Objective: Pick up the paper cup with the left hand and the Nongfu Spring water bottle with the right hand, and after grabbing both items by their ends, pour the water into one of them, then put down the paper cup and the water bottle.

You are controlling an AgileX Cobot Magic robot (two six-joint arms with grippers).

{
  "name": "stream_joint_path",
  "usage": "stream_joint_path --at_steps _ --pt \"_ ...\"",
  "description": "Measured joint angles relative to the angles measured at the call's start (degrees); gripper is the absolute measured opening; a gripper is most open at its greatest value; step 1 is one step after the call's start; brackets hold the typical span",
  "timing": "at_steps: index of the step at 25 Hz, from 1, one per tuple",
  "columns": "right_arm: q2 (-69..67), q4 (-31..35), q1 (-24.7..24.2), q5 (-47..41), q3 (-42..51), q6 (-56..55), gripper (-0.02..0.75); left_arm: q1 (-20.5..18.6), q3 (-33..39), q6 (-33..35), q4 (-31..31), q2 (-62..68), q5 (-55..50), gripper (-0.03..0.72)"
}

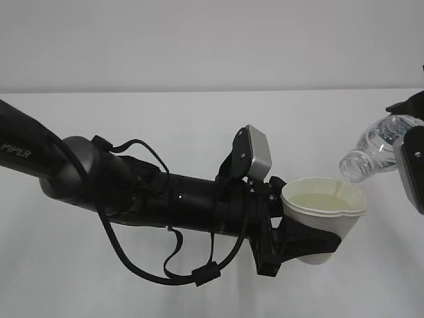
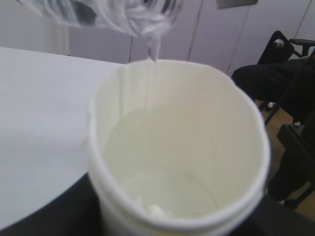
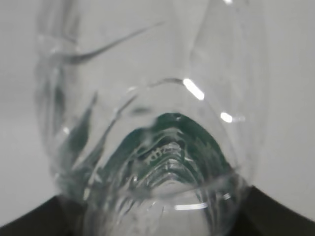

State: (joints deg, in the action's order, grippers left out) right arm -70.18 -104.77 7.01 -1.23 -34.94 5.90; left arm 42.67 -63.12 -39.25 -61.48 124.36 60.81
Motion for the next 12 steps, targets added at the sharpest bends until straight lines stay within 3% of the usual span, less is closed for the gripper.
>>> stream_joint_path --at_steps 12 --pt "0.00 0.00 0.00 0.39 0.00 -4.38 0.410 0.00 -0.62 0.00 1.10 0.00 -0.12 0.412"
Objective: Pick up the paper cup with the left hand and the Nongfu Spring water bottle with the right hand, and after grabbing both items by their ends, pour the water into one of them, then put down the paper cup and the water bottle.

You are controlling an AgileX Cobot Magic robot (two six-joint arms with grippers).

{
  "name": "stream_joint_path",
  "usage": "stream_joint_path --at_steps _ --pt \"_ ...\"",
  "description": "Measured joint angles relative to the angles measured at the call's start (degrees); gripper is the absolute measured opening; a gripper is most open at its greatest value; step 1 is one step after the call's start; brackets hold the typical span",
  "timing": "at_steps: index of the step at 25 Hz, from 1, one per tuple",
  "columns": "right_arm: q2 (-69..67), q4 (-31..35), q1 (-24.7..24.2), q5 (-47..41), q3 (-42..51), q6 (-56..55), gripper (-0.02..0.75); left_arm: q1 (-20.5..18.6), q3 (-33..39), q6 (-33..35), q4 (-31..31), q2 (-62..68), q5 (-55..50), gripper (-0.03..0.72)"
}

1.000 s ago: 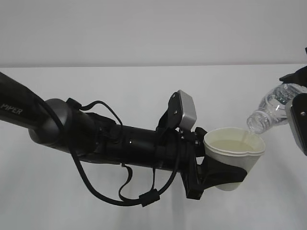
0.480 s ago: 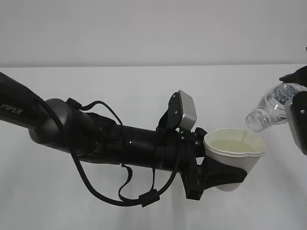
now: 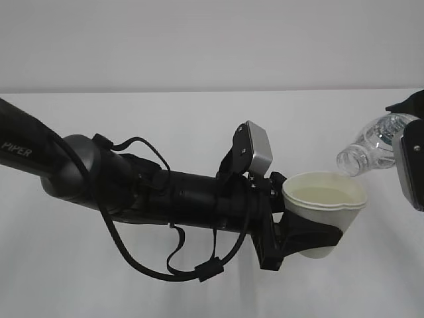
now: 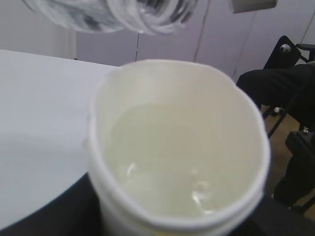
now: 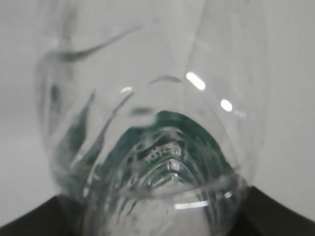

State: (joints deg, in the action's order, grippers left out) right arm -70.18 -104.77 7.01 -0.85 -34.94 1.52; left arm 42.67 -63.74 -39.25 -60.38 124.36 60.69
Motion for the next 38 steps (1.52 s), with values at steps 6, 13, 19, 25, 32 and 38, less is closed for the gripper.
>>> stream_joint_path --at_steps 6,13,19,25,32,38 --pt "0.00 0.00 0.00 0.00 0.00 -2.49 0.410 0.00 -0.04 0.24 0.93 0.00 -1.13 0.412" --pt "0.00 0.00 0.00 0.10 0.00 -6.63 0.410 0.00 -0.04 0.76 1.53 0.00 -1.55 0.412" --pt "0.00 0.00 0.00 0.10 0.00 -11.73 0.410 0.00 -0.04 0.89 1.61 0.00 -1.55 0.412" --pt "0.00 0.00 0.00 0.43 0.00 -15.79 0.410 0.00 -0.04 0.89 1.66 0.00 -1.55 0.412" --pt "0.00 0.00 0.00 0.85 0.00 -19.20 0.410 0.00 -0.04 0.89 1.66 0.00 -1.55 0.412" --pt "0.00 0.00 0.00 0.85 0.00 -22.90 0.410 0.00 -0.04 0.93 1.66 0.00 -1.55 0.412"
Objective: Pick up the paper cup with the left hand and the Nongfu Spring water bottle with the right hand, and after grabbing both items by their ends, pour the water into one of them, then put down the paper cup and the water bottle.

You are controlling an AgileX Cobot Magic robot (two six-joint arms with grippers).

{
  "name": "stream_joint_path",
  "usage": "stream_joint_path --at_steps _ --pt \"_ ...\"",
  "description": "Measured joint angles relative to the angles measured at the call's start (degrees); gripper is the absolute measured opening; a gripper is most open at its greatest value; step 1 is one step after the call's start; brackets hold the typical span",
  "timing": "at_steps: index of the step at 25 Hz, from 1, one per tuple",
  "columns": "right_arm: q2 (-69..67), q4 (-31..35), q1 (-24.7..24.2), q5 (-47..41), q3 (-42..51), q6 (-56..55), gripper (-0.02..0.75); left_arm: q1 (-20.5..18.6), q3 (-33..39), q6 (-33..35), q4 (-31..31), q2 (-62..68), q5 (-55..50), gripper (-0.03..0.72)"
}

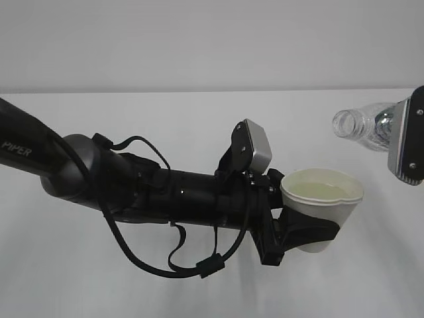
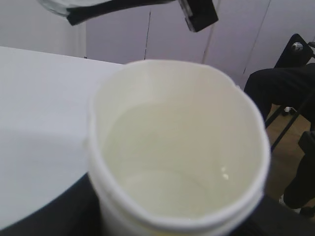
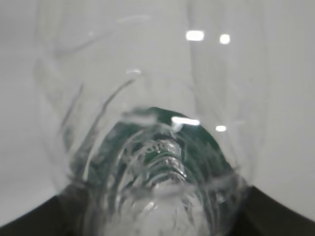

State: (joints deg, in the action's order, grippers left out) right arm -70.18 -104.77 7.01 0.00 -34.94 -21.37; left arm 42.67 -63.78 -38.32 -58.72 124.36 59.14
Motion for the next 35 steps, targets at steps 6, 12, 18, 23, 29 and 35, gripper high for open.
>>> stream_joint_path --at_steps 6,12,18,23,29,35 --pt "0.00 0.00 0.00 0.41 0.00 -2.17 0.410 0.00 0.00 0.00 0.10 0.00 -0.22 0.412" --pt "0.00 0.00 0.00 0.52 0.00 -3.50 0.410 -0.73 0.00 0.00 0.72 0.00 -0.36 0.412" --pt "0.00 0.00 0.00 0.52 0.00 -4.07 0.410 -2.63 0.00 0.00 1.56 0.00 -0.36 0.412" --pt "0.00 0.00 0.00 0.52 0.00 -7.07 0.410 -2.91 0.00 0.00 1.60 0.00 -0.26 0.412" --pt "0.00 0.00 0.00 0.52 0.00 -10.02 0.410 -2.91 0.00 0.00 1.60 0.00 -0.19 0.412" --pt "0.00 0.00 0.00 0.52 0.00 -18.26 0.410 -2.91 0.00 0.00 1.60 0.00 -0.14 0.412"
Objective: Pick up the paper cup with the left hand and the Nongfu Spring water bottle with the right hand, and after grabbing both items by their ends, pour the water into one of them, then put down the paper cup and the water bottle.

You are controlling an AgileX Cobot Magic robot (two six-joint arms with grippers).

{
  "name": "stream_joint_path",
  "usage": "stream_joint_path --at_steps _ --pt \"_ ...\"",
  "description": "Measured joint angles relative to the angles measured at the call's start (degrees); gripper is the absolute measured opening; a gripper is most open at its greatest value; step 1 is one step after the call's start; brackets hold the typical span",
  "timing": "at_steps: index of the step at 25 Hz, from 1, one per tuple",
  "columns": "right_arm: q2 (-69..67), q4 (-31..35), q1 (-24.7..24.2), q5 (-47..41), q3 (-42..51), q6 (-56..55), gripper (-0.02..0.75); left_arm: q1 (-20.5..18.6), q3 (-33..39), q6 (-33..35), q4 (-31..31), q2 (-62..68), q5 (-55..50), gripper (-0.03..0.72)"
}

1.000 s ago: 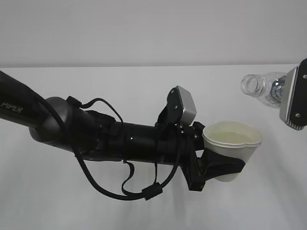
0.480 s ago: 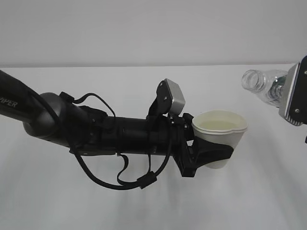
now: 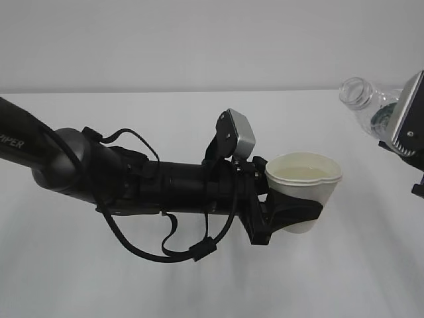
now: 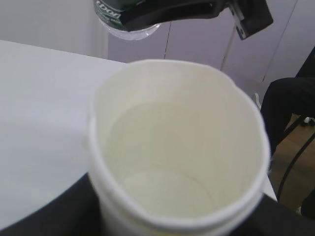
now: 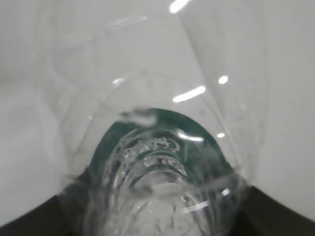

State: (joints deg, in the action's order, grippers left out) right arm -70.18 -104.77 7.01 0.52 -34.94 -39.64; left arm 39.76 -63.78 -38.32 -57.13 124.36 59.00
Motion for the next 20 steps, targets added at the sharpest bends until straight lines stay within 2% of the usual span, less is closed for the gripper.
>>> stream_joint_path --at_steps 20 --pt "0.00 0.00 0.00 0.12 0.00 -10.13 0.410 0.00 0.00 0.00 0.00 0.00 0.00 0.412"
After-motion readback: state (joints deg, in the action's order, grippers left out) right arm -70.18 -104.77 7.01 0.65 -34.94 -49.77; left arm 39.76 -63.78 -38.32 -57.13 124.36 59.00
